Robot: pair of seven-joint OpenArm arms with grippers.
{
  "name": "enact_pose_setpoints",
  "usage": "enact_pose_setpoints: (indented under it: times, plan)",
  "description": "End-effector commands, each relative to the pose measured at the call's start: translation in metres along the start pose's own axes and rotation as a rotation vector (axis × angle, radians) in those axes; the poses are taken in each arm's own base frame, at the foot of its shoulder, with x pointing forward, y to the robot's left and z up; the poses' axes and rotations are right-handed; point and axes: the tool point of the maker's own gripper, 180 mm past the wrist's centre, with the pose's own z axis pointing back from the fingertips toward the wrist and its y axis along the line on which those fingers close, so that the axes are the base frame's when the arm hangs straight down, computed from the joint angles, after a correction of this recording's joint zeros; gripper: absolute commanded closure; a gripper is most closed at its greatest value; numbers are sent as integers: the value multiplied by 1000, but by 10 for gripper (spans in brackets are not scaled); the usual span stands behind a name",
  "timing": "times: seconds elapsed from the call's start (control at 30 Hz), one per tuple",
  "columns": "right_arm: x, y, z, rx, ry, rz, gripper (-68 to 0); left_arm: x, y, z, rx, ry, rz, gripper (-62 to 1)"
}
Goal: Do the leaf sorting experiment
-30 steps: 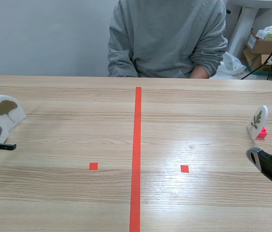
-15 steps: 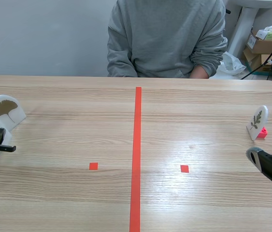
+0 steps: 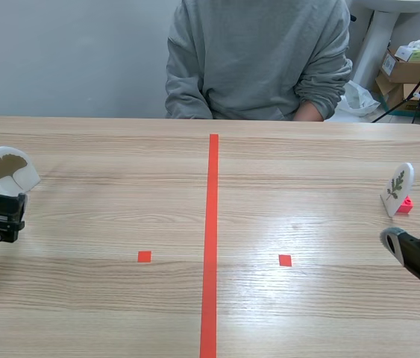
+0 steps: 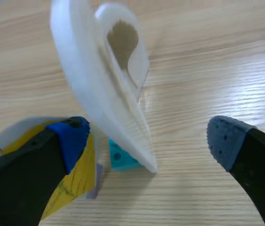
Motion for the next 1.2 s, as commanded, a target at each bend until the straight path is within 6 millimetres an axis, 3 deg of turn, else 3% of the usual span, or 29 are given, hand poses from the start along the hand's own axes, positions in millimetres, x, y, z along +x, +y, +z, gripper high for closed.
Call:
enact_pose_setpoints:
  times: [0.0, 0.07, 0.17, 0.3, 0.37, 0.6, 0.7, 1.17]
  plan:
    - [4, -2, 0, 0, -16, 3, -632, 27, 9, 9, 18, -77, -10, -538]
    - [4, -2, 0, 0, -15, 3, -632, 50, 10, 21, 23, -142, -20, -538]
    - [4, -2, 0, 0, -15, 3, -632, 83, 30, 43, 94, -208, -48, -538]
    - [3, -2, 0, 0, -8, 3, -632, 112, 38, 75, 112, -256, -96, -538]
    - [3, -2, 0, 0, -8, 3, -632, 121, 25, 91, 67, -277, -137, -538]
    - [3, -2, 0, 0, -9, 3, -632, 134, -62, 145, -261, -327, -153, -538]
    - [3, -2, 0, 0, -9, 3, -632, 136, -87, 164, -376, -333, -137, -538]
    - [3, -2, 0, 0, -9, 3, -632, 107, -172, 197, -672, -251, -41, -537]
